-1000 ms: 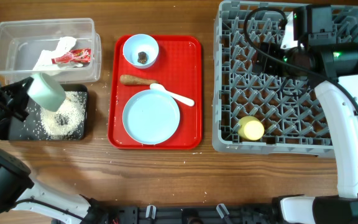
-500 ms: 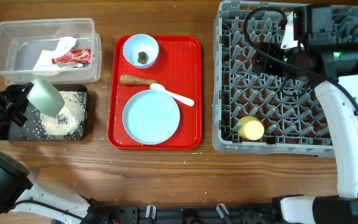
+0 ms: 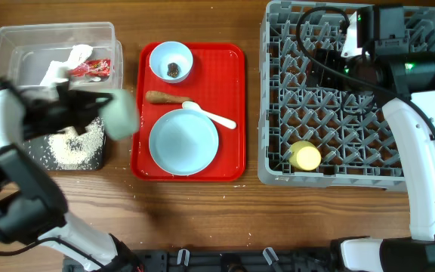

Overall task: Sort waste into correct bins and load items into the dishwasher rack
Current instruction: 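Return the empty green bowl onto the light-blue plate, then reach the right gripper to the green bowl and grasp its rim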

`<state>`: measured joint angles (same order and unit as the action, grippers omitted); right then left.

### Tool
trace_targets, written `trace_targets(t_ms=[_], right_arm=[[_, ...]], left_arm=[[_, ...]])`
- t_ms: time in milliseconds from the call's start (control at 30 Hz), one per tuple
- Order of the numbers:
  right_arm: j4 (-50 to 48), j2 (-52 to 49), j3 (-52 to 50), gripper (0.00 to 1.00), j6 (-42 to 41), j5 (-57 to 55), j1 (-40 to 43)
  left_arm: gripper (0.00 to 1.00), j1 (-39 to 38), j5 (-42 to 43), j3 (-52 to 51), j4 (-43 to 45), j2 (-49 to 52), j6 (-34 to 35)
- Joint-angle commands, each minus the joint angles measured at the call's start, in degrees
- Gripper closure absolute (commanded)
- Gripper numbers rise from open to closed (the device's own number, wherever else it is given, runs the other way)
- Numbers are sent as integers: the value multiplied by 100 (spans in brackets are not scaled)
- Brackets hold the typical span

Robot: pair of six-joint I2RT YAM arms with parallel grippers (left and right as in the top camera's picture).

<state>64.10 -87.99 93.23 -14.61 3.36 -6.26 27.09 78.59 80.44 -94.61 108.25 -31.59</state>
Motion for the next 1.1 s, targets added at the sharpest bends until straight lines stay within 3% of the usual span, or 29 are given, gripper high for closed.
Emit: trace_targets(t_ms=[0,67,133,233,333,400,500,567,667,800,1067], right_arm=[[-15,-70,-26,11,111,11,-15],[-11,-70,-26,11,111,28,-15],[7,-70,-26,10,114,31,-15],[-72,-70,-26,10,111,173,-15],[-144,-70,-26,11,111,271,-15],[-144,-70,-26,10,114,271,-15],[-142,-70,-26,10,111,269,-15],[-149,-70,-26,10,116,273,-15],[-173,-70,-26,10,116,479,-15],[-385,-85,-26,11,90,754,-146],[-905,-896,-26,12,-120,1191,-1366]], left_arm=[[96,-1244,-894,13,811,-153,737],[96,-1987,-2564,13,1926,-184,2758],[96,-2559,-3995,13,2494,-299,3906],[96,-3532,-5239,13,2870,-542,4841],[96,-4684,-7119,-2,2903,-472,5543],[96,-5270,-7735,-74,2994,-343,5899],[96,-5939,-7945,-280,3401,-149,5928],[87,-6100,-8168,-286,3469,-63,5930],[64,-6039,-8321,-284,3532,-68,5921],[44,-5685,-8319,-74,3473,-96,5906],[35,-4435,-8032,1296,2686,-1047,6028]])
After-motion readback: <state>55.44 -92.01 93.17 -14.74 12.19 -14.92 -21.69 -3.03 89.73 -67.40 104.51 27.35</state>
